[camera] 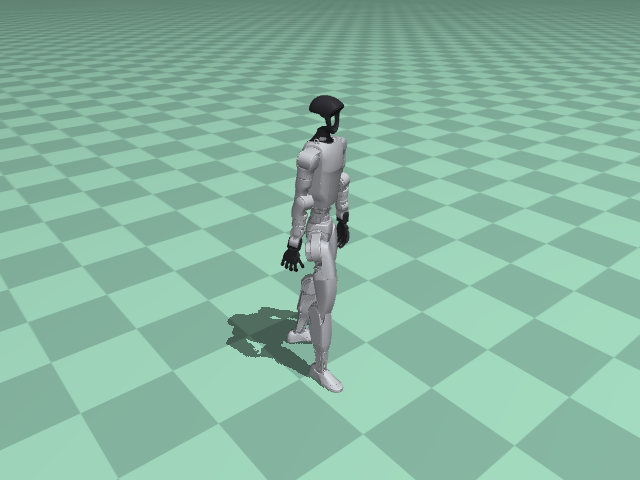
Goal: Kungfu
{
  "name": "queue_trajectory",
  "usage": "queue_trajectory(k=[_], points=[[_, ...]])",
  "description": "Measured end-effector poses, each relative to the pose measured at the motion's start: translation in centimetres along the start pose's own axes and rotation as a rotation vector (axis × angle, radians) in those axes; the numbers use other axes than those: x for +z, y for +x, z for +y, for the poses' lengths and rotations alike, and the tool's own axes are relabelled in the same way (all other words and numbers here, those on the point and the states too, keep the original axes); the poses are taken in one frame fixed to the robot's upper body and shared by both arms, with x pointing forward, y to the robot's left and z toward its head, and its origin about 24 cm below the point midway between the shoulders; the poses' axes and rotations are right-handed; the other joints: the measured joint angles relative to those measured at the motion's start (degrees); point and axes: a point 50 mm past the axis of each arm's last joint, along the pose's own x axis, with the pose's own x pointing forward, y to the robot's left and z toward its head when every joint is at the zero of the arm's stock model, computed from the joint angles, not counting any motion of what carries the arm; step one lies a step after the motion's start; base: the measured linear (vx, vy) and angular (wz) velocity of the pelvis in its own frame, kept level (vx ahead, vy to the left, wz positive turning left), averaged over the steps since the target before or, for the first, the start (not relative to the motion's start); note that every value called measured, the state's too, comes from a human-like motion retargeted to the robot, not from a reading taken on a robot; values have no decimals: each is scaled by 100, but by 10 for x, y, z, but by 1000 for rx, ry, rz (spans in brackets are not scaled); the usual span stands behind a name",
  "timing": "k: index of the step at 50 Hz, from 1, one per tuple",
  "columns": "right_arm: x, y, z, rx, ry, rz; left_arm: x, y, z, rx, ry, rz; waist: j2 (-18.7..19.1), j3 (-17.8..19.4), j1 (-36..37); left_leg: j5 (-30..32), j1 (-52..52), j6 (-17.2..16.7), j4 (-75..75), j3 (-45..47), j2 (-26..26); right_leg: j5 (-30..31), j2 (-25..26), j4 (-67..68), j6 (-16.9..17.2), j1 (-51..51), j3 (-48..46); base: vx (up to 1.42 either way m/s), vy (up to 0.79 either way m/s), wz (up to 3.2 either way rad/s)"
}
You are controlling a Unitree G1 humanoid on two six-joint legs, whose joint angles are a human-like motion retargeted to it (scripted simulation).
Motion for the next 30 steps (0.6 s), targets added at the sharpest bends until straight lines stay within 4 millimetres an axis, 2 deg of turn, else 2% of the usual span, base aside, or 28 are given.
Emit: queue_trajectory(k=[5, 9, 13, 17, 22, 27, 30], points=[[-9, 0, -5, 3, -36, 59, -31, 1, -26, -13, 4, 64, 43, -251, 395, 136, -95, -170, 183, 60, 171, -303, 27, 150, -39, -20, 99, 21, -22, -3], [3, -3, -25, -47, -35, 38, -41, 1, -43, 67, -29, 59, 102, -235, 467, 315, -116, -249, 255, 29, 261, -455, 96, 217, -163, 33, 3, 5, -3, 10], [17, -6, -47, -127, 18, -29, -47, 0, -53, 83, -6, 83, 96, -304, 525, 349, -256, -219, 333, -83, 253, -530, 70, 235, -142, 75, 16, 6, -1, 21], [33, -12, -68, -178, 98, -116, -39, 1, -41, 76, 65, 68, 48, -335, 577, 272, -319, -219, 345, -255, 224, -476, -42, 251, -64, 89, -93, -1, 10, 36], [57, -21, -87, -221, 177, -215, -14, 2, -22, 72, 199, 4, -21, -279, 652, 209, -405, -105, 328, -357, 45, -109, -240, 232, 147, 55, -253, -7, 21, 21], [86, -31, -94, -246, 154, -319, 17, 2, -13, 126, 221, -98, -151, -124, 618, 207, -469, -2, 269, -397, -202, 573, -456, 109, 652, -21, -195, -12, 27, 9], [101, -35, -90, -263, 69, -362, 26, 2, -14, 117, 154, -143, -153, -37, 424, 189, -494, 145, 198, -430, -305, 689, -481, 56, 951, -32, 147, -14, 22, 10]])
